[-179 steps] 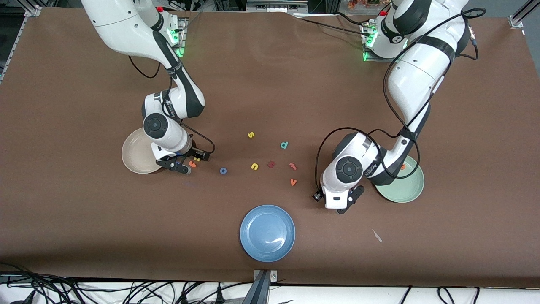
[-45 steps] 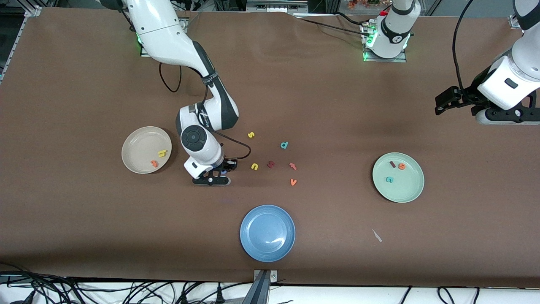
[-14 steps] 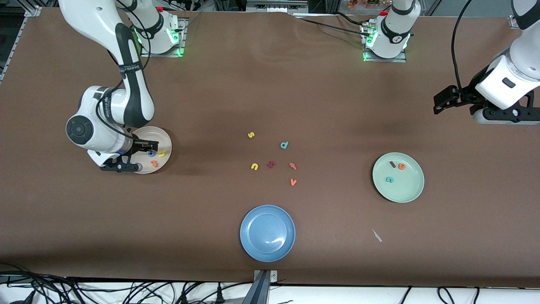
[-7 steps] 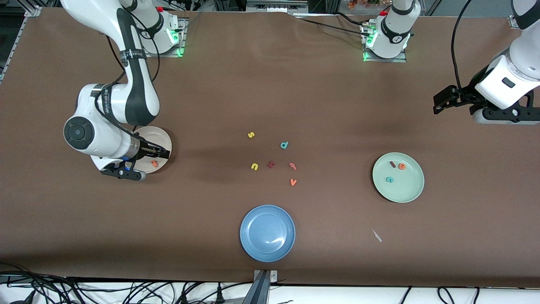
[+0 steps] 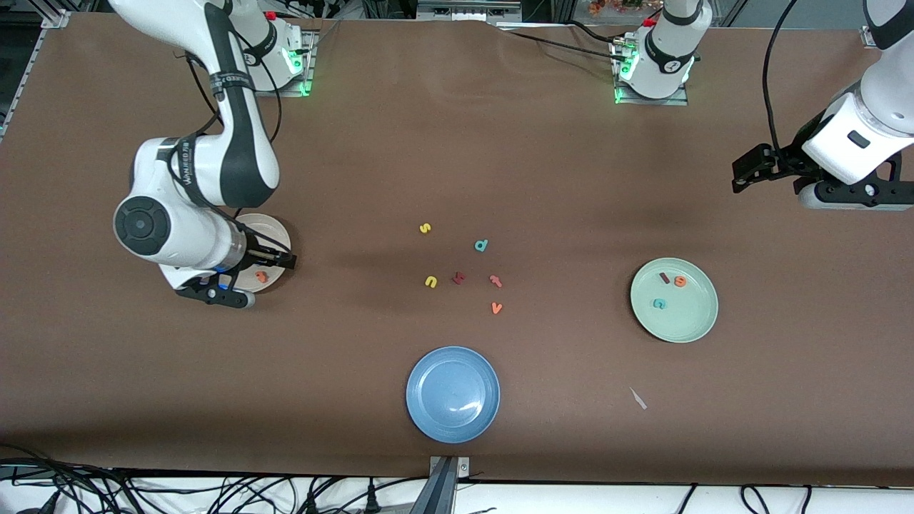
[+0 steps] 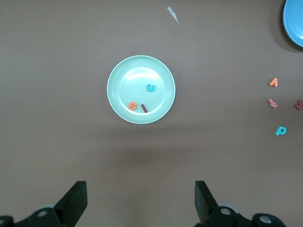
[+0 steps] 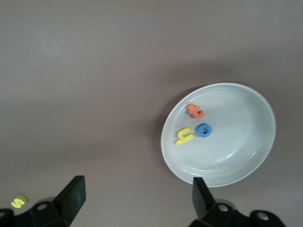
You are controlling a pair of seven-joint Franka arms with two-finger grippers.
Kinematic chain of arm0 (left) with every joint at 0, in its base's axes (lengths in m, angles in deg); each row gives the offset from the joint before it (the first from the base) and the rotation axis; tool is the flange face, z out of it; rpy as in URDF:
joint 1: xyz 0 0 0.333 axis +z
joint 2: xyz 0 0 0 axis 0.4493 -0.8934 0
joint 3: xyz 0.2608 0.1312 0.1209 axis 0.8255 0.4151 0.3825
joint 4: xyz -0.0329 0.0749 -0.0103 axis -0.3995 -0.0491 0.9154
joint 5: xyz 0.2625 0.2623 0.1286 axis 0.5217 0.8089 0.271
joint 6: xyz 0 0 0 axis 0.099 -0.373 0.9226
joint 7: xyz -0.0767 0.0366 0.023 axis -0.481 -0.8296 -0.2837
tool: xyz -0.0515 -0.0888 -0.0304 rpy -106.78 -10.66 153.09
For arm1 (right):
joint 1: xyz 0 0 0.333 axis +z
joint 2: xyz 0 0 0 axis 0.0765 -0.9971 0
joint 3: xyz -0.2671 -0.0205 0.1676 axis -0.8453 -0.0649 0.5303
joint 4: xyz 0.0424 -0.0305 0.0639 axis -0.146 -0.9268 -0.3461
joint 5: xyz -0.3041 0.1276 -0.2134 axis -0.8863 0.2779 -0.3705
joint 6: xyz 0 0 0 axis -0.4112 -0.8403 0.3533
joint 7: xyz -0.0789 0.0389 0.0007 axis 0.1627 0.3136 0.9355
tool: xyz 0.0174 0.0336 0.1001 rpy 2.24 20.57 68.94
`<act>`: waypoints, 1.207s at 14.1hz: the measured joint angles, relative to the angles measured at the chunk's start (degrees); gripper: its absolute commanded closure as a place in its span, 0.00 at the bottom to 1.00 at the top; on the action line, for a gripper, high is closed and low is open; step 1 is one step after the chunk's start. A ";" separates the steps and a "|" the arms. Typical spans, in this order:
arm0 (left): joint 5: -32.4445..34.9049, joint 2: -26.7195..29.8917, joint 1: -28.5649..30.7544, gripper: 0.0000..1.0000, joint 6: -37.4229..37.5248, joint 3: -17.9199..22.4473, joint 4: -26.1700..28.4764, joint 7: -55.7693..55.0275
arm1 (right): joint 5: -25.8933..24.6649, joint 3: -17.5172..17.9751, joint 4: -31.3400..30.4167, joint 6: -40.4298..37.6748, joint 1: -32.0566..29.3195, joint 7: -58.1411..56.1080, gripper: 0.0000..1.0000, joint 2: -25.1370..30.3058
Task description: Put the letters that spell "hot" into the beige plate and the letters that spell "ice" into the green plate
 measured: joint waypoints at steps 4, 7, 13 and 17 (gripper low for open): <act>0.00 -0.01 -0.04 0.00 0.03 -0.02 -0.03 0.00 | -9.37 16.52 -2.87 -1.37 -20.61 -9.27 0.00 9.63; 0.00 -0.03 -0.08 0.00 0.08 -0.02 -0.09 0.00 | -13.29 18.35 -6.19 -6.61 -27.33 -14.84 0.00 20.07; 0.00 -0.04 -0.08 0.00 0.18 -0.02 -0.12 0.00 | -15.84 20.30 -8.57 -16.00 -28.78 -14.78 0.00 30.65; 0.00 -0.04 -0.08 0.00 0.21 -0.02 -0.12 0.00 | -15.92 20.32 -8.80 -18.54 -29.31 -14.77 0.00 32.31</act>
